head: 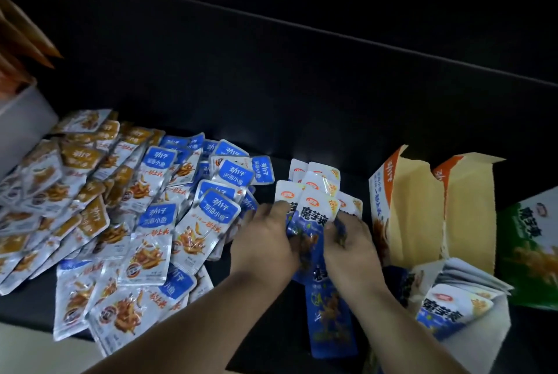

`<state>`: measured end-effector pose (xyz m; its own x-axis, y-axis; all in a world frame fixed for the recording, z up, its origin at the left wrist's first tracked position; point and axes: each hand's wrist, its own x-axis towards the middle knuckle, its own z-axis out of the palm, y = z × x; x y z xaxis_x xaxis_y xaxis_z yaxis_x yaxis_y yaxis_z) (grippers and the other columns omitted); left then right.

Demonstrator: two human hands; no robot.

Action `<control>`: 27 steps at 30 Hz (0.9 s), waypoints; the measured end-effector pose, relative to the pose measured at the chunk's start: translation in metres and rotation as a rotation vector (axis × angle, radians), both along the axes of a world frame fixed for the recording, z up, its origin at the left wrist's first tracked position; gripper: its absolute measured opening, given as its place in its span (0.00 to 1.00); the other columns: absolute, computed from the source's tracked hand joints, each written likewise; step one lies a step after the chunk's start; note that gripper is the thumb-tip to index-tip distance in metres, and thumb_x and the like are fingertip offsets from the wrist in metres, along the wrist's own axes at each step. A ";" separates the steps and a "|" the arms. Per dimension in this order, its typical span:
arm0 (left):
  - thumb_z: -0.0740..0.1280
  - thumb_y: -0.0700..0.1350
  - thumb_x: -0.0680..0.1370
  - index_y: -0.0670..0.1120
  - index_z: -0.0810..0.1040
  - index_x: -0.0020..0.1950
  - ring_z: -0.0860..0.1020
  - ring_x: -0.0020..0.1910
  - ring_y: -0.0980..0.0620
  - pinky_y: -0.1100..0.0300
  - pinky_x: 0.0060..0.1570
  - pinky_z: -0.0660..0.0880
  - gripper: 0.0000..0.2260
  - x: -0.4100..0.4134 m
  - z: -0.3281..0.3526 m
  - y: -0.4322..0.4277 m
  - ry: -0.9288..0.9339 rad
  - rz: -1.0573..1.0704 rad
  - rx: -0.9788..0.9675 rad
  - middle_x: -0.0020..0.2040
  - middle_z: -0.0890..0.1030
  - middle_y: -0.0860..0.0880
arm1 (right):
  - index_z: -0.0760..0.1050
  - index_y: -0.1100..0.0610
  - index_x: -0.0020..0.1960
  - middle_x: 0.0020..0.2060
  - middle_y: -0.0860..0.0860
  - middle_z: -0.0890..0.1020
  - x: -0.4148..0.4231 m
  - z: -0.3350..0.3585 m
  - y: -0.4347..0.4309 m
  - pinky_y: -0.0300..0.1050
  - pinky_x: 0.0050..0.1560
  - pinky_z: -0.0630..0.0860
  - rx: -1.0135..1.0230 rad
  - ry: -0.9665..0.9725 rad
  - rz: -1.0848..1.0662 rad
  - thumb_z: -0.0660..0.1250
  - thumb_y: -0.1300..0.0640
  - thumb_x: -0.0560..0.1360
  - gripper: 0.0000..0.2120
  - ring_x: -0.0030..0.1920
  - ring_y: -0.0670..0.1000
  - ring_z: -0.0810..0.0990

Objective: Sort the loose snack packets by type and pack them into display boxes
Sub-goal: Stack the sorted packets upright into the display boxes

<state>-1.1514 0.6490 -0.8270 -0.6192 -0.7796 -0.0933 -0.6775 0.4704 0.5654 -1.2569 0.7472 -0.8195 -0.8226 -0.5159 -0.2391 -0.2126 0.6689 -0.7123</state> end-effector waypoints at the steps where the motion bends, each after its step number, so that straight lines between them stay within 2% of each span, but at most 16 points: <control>1: 0.73 0.50 0.75 0.51 0.72 0.72 0.75 0.63 0.45 0.54 0.55 0.72 0.25 -0.004 0.000 0.000 0.036 0.000 0.019 0.65 0.78 0.49 | 0.74 0.54 0.70 0.65 0.50 0.73 -0.001 0.001 0.001 0.51 0.70 0.70 0.017 0.021 0.012 0.65 0.53 0.81 0.18 0.69 0.55 0.72; 2: 0.73 0.48 0.75 0.50 0.72 0.73 0.74 0.63 0.45 0.55 0.56 0.72 0.27 -0.008 -0.002 0.002 0.072 0.005 0.057 0.66 0.79 0.50 | 0.71 0.54 0.74 0.70 0.51 0.71 -0.001 0.000 0.001 0.50 0.72 0.68 0.045 0.046 0.032 0.67 0.54 0.80 0.23 0.72 0.55 0.70; 4: 0.74 0.46 0.74 0.51 0.72 0.75 0.75 0.64 0.46 0.57 0.58 0.72 0.29 -0.017 -0.003 0.004 0.116 0.031 0.151 0.66 0.80 0.51 | 0.58 0.55 0.81 0.80 0.51 0.60 -0.001 0.002 0.002 0.48 0.74 0.61 0.131 0.107 0.061 0.68 0.52 0.79 0.34 0.79 0.54 0.59; 5: 0.74 0.45 0.73 0.52 0.71 0.75 0.76 0.64 0.47 0.58 0.57 0.73 0.30 -0.020 -0.003 0.003 0.134 0.057 0.187 0.65 0.81 0.52 | 0.54 0.55 0.82 0.81 0.51 0.55 -0.001 0.003 0.001 0.48 0.75 0.60 0.159 0.134 0.055 0.69 0.52 0.79 0.37 0.80 0.54 0.55; 7: 0.76 0.43 0.72 0.54 0.69 0.76 0.78 0.64 0.50 0.63 0.55 0.72 0.34 -0.026 -0.003 -0.002 0.179 0.146 0.282 0.66 0.78 0.53 | 0.52 0.54 0.83 0.82 0.53 0.53 -0.003 0.000 0.001 0.49 0.76 0.60 0.127 0.143 0.021 0.69 0.53 0.79 0.39 0.81 0.56 0.54; 9: 0.79 0.42 0.69 0.55 0.68 0.75 0.78 0.61 0.53 0.66 0.53 0.71 0.37 -0.031 0.000 -0.005 0.210 0.272 0.408 0.68 0.73 0.53 | 0.55 0.54 0.82 0.81 0.53 0.57 -0.005 -0.006 0.002 0.50 0.77 0.61 0.073 0.105 -0.017 0.70 0.54 0.78 0.38 0.80 0.56 0.57; 11: 0.80 0.41 0.66 0.55 0.72 0.63 0.82 0.51 0.60 0.67 0.47 0.77 0.30 -0.037 0.000 -0.004 0.282 0.328 0.555 0.59 0.80 0.56 | 0.61 0.52 0.80 0.76 0.54 0.70 -0.005 -0.010 0.003 0.55 0.74 0.69 0.029 0.056 -0.047 0.69 0.54 0.78 0.33 0.75 0.57 0.68; 12: 0.79 0.39 0.65 0.55 0.74 0.58 0.83 0.46 0.60 0.62 0.45 0.81 0.27 -0.040 -0.002 -0.004 0.303 0.341 0.605 0.52 0.85 0.56 | 0.64 0.50 0.79 0.70 0.53 0.76 -0.004 -0.012 0.004 0.57 0.70 0.73 0.025 0.038 -0.051 0.68 0.53 0.78 0.31 0.70 0.57 0.73; 14: 0.78 0.37 0.63 0.54 0.77 0.55 0.85 0.42 0.59 0.53 0.45 0.85 0.25 -0.043 -0.002 -0.005 0.293 0.359 0.647 0.44 0.87 0.56 | 0.66 0.47 0.77 0.65 0.52 0.79 -0.002 -0.011 0.007 0.58 0.66 0.75 0.042 0.005 -0.027 0.68 0.52 0.78 0.29 0.67 0.56 0.76; 16: 0.78 0.40 0.63 0.55 0.79 0.57 0.85 0.44 0.58 0.52 0.48 0.85 0.26 -0.043 0.000 -0.005 0.256 0.305 0.661 0.45 0.87 0.57 | 0.65 0.45 0.78 0.68 0.50 0.77 0.000 -0.008 0.010 0.57 0.68 0.74 0.028 -0.064 0.001 0.68 0.53 0.79 0.29 0.70 0.53 0.74; 19: 0.75 0.49 0.65 0.63 0.74 0.64 0.84 0.50 0.59 0.52 0.53 0.83 0.29 -0.041 0.005 0.002 0.197 0.172 0.684 0.50 0.86 0.60 | 0.66 0.42 0.77 0.65 0.46 0.80 -0.001 -0.003 0.014 0.52 0.65 0.78 -0.057 -0.196 -0.020 0.66 0.57 0.80 0.28 0.64 0.48 0.79; 22: 0.71 0.48 0.71 0.66 0.72 0.64 0.83 0.54 0.59 0.53 0.57 0.81 0.24 -0.042 0.009 0.013 0.221 0.109 0.706 0.56 0.83 0.58 | 0.69 0.42 0.75 0.58 0.43 0.83 -0.004 0.001 0.015 0.47 0.58 0.82 -0.153 -0.286 -0.065 0.66 0.63 0.80 0.28 0.56 0.43 0.82; 24: 0.68 0.46 0.75 0.64 0.72 0.65 0.81 0.57 0.57 0.53 0.60 0.80 0.20 -0.045 0.011 0.018 0.268 0.099 0.746 0.61 0.80 0.55 | 0.70 0.43 0.74 0.57 0.42 0.84 -0.006 0.001 0.015 0.45 0.58 0.82 -0.212 -0.307 -0.067 0.65 0.66 0.79 0.29 0.56 0.41 0.83; 27: 0.67 0.44 0.82 0.60 0.73 0.66 0.82 0.56 0.59 0.61 0.56 0.79 0.15 -0.043 0.020 0.021 0.328 0.089 0.792 0.58 0.83 0.56 | 0.73 0.44 0.72 0.58 0.43 0.85 -0.005 0.004 0.014 0.45 0.60 0.81 -0.293 -0.293 -0.069 0.65 0.69 0.78 0.29 0.58 0.41 0.83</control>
